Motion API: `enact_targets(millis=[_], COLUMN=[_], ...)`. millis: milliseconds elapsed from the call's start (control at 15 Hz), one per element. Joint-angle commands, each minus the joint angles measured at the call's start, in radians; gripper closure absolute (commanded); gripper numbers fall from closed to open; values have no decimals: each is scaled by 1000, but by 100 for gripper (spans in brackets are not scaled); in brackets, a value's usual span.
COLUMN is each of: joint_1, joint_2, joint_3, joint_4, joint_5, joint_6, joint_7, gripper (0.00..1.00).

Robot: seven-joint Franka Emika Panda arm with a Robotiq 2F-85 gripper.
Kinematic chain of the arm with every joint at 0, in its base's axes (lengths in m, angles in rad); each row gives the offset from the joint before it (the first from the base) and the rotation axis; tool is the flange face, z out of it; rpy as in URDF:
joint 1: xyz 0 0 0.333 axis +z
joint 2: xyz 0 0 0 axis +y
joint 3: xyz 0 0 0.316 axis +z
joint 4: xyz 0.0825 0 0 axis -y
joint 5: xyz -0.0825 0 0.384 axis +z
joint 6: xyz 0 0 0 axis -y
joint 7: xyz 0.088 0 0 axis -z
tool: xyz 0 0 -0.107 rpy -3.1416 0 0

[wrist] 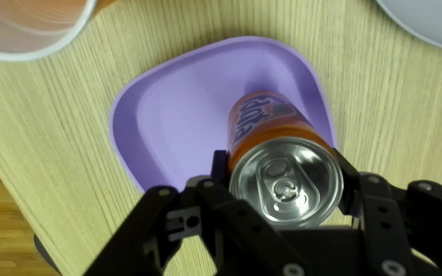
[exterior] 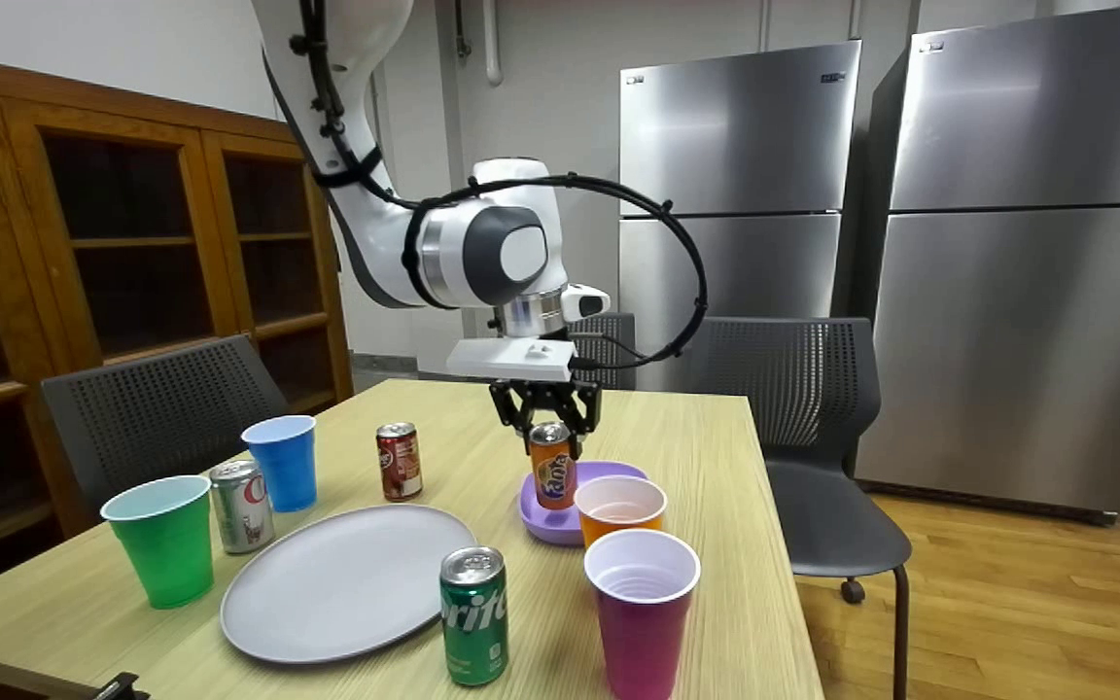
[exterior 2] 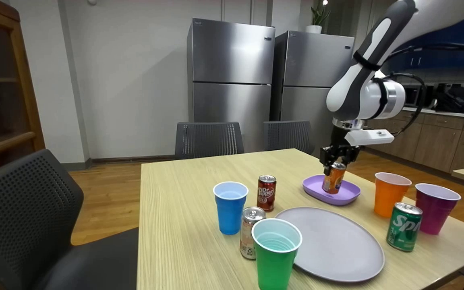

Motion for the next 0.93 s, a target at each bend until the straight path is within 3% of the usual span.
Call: enact_targets(millis=[0, 867], joint_1=[-37, -73], joint_2=[71, 238], joint_3=[24, 29], joint_4=[112, 370], joint_5=[15, 45], joint_6=[-39, -136], joint_7=[6, 40], gripper=[62, 62])
